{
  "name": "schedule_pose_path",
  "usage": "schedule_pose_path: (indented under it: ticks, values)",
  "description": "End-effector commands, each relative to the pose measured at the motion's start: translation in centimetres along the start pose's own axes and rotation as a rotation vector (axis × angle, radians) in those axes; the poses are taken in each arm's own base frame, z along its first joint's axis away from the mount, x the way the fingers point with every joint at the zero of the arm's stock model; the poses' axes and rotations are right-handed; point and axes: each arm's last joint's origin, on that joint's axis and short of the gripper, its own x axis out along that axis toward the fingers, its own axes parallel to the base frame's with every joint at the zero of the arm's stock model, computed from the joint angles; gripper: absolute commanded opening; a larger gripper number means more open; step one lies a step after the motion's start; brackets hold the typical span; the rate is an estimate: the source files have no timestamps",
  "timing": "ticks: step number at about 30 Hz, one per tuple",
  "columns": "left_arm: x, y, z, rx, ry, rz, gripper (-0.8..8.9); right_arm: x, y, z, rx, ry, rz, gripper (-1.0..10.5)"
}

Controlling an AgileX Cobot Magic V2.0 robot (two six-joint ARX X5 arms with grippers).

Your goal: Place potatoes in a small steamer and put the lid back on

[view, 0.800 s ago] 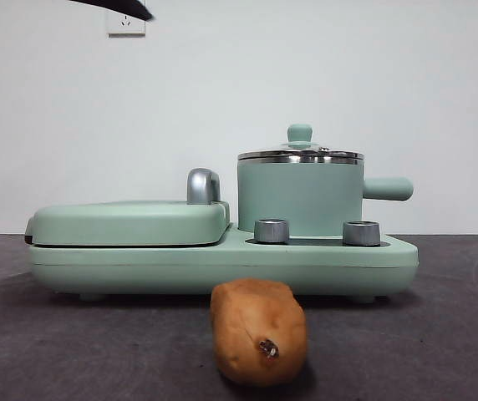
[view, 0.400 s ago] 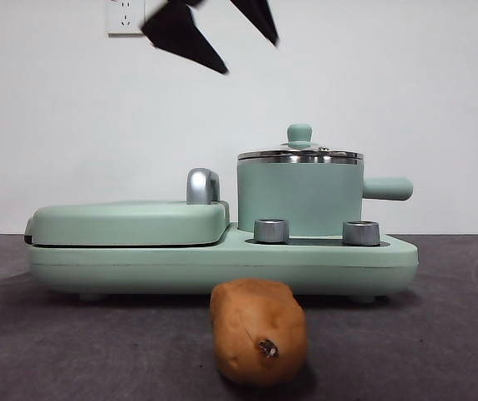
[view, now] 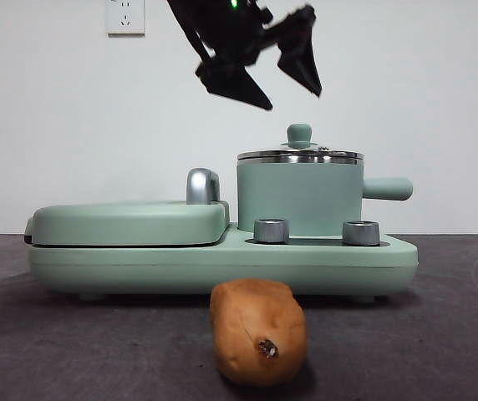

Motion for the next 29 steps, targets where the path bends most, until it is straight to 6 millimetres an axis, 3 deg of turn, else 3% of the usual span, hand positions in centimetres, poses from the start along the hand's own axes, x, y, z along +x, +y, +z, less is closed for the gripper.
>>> schedule_pose_path:
  ticks: [1, 29]
  values:
    - [1.3, -0.3, -0.1, 0.024, -0.006, -0.007, 4.34, -0.1, 0.2, 0.4, 0.001, -0.012, 0.002, 4.6]
    - [4.1, -0.6, -1.7, 0.032, 0.002, -0.019, 3.96, -0.1, 0.2, 0.3, 0.006, -0.006, 0.001, 4.6]
